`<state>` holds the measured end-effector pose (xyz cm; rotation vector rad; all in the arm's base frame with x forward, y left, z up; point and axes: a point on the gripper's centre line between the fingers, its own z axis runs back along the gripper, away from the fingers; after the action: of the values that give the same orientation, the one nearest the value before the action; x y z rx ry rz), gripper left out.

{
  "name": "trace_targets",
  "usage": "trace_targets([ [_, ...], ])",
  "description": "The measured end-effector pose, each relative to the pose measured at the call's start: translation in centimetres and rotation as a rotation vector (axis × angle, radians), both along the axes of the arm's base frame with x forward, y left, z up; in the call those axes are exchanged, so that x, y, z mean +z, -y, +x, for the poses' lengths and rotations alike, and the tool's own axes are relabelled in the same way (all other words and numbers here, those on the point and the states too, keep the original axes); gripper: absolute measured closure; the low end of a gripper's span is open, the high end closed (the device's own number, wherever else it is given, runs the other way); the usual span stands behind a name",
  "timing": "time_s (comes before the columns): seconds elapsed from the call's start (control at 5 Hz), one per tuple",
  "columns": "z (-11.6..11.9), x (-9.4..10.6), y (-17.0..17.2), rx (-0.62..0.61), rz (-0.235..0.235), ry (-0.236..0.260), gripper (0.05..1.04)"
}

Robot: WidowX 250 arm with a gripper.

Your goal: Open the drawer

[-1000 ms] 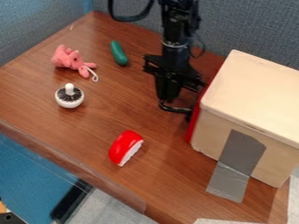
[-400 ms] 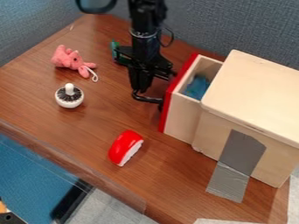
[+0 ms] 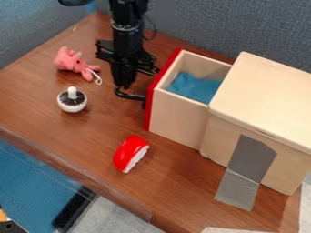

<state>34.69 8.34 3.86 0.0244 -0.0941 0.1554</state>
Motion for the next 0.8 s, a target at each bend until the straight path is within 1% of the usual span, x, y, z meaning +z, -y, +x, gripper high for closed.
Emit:
trace_targets([
  [0.2,-0.1,0.3,-0.5,-0.001,0.002,0.007,0.968],
  [0.4,-0.3,0.3,-1.0,0.009,-0.001,0.003,0.928],
  [0.6,0.0,1.6,-1.0,-0.011,-0.002,0.027,0.713],
  [0.8,0.5,4.4,-0.9,-0.042,0.022,0.102,0.409],
])
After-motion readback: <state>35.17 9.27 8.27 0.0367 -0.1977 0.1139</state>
